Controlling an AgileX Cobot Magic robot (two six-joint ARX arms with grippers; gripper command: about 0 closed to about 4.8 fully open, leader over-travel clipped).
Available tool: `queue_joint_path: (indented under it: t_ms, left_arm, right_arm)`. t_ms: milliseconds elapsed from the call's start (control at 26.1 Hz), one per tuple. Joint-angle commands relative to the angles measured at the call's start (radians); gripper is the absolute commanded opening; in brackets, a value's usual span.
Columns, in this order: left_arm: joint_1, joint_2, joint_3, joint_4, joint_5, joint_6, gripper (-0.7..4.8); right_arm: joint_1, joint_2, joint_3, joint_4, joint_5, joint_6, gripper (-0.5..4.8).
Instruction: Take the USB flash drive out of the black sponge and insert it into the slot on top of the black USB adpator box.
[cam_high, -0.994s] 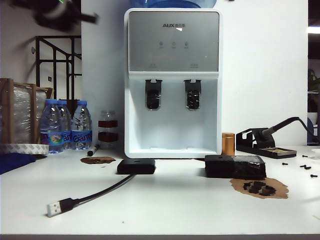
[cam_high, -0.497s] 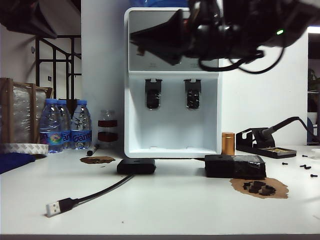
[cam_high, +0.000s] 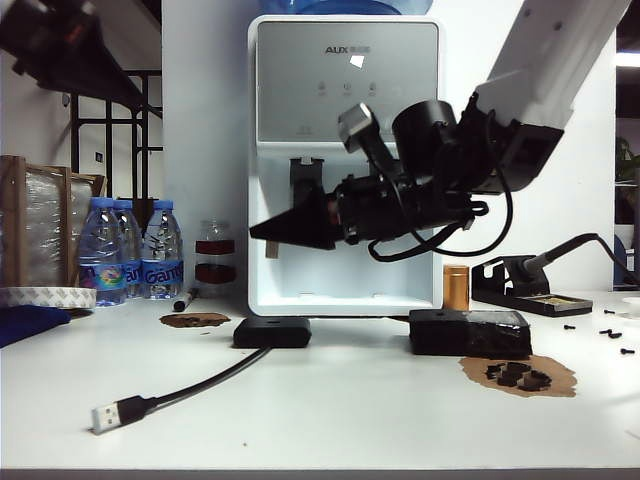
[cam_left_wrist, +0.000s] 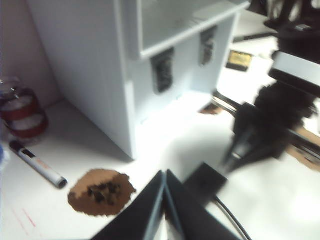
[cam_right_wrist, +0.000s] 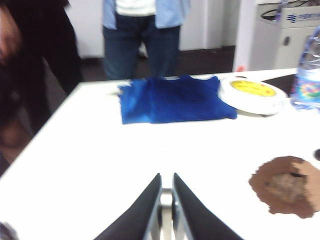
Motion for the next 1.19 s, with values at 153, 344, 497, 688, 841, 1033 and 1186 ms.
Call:
queue_joint_path:
  t_ms: [153,344,497,688,841,1033,1186]
  left_arm:
    - [0.005,-0.086,-0.013,-0.111,0.066,0.079,-0.04]
    - [0.051,-0.113,-0.066,-0.126,0.067,0.135,-0.04]
    - [0.101,-0.113,-0.071,-0.180,0.071,0.170,-0.04]
    - [0.156,-0.113,-0.072,-0.226,0.152,0.185,-0.04]
    - [0.159,-0.116,-0.072,-0.229,0.159,0.193,-0.04]
    - [0.159,-0.116,-0.072,-0.236,0.178,0.195,-0.04]
    - [0.159,-0.116,-0.072,-0.235,0.177,0.203,-0.04]
  right_arm:
    - [-0.001,0.033,0.073,-0.134,0.021,-0.156,-0.04]
    - [-0.010,0.078,0.106,-0.211,-0.032,-0.160,-0.04]
    - [-0.017,0.087,0.105,-0.225,-0.035,-0.179,-0.04]
    - [-0.014,0.115,0.105,-0.214,-0.013,-0.204,-0.04]
    - [-0.006,0.165,0.129,-0.181,-0.012,-0.192,-0.04]
    - [-0.006,0.182,0.206,-0.180,0.010,-0.187,-0.04]
    - [-0.008,0.200,0.244,-0.185,0.016,-0.173,-0.04]
